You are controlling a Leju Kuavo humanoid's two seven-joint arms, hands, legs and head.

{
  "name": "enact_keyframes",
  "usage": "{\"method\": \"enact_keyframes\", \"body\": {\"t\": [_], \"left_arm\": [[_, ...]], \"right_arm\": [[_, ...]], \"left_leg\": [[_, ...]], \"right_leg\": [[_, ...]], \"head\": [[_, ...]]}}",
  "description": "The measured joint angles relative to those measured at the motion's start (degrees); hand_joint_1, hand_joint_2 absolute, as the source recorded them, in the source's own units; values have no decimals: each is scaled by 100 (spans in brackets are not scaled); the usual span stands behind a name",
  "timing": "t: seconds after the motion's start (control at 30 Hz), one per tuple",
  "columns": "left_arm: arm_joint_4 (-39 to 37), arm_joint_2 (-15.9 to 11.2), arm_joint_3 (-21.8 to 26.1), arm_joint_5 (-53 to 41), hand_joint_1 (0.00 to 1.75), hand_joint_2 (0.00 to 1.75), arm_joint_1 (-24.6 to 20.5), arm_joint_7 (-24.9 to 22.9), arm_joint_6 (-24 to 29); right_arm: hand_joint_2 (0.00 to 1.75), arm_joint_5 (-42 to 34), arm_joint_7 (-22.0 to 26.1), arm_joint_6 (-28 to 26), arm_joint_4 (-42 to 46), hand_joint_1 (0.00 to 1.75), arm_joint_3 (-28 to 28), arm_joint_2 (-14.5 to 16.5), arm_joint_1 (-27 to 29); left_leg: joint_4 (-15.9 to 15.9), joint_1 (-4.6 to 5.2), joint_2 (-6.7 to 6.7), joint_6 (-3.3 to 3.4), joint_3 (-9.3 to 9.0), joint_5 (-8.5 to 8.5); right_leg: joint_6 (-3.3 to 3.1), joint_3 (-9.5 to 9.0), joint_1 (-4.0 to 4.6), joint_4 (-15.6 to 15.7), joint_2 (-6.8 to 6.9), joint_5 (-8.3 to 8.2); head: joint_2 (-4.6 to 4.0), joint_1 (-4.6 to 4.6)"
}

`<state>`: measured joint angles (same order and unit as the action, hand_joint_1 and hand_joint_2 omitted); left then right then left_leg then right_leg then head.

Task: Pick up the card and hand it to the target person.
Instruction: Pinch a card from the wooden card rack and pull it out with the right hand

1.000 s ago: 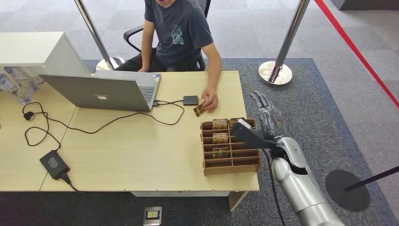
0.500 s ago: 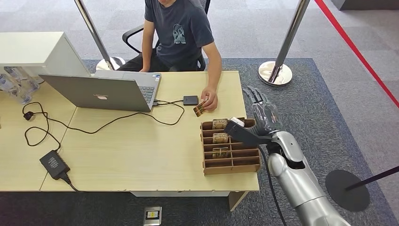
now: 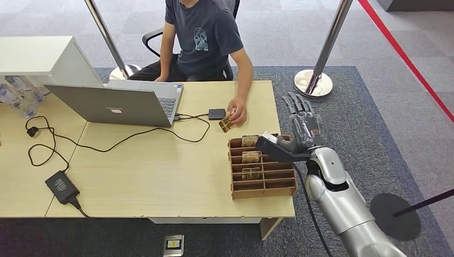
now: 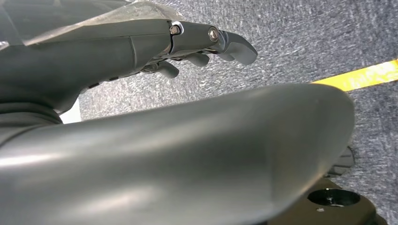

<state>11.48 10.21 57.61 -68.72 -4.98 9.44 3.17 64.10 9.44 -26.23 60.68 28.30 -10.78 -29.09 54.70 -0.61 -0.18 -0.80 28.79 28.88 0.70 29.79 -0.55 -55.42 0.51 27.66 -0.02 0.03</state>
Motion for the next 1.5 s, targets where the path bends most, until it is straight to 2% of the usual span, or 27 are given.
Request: {"method": "enact_keyframes", "body": {"t": [0.2,0.4,0.67,1.0,1.03,1.13,1.17,1.5], "left_arm": [[-5,-2,0,-16,0,0,6,-22,1],[-6,-16,12,13,0,0,12,-25,4],[-7,-26,15,15,0,0,14,-29,4],[-9,-28,15,-2,0,0,11,-22,4],[-9,-28,15,-3,0,0,10,-22,4],[-9,-29,15,-15,0,0,10,-30,3],[-9,-30,15,-17,0,0,10,-36,3],[-9,-42,22,5,0,0,12,-52,4]], "right_arm": [[175,386,-338,-46,135,0,75,-91,69],[175,833,-700,154,728,0,125,-262,381],[175,692,-756,490,1371,0,244,-316,622],[175,591,-766,558,1516,0,336,-242,643],[175,591,-768,558,1510,15,337,-223,640],[175,585,-781,554,1481,114,341,-164,631],[175,580,-786,540,1463,133,342,-143,624],[175,449,-656,316,1047,134,343,31,399]], "left_leg": [[0,0,-1,0,0,0],[0,0,1,1,1,1],[0,0,1,1,1,1],[0,0,1,1,3,1],[0,0,0,1,3,1],[0,-1,0,1,3,1],[0,-1,0,1,4,1],[0,0,0,1,3,1]], "right_leg": [[0,1,0,0,0,0],[0,2,0,1,0,0],[0,2,0,0,0,0],[0,2,0,0,0,0],[0,2,0,0,0,0],[0,2,0,0,0,0],[0,2,0,0,0,0],[0,2,0,0,0,0]], "head": [[1,-1],[0,0],[2,-1],[1,-1],[1,-1],[2,-1],[2,-1],[1,-1]]}}
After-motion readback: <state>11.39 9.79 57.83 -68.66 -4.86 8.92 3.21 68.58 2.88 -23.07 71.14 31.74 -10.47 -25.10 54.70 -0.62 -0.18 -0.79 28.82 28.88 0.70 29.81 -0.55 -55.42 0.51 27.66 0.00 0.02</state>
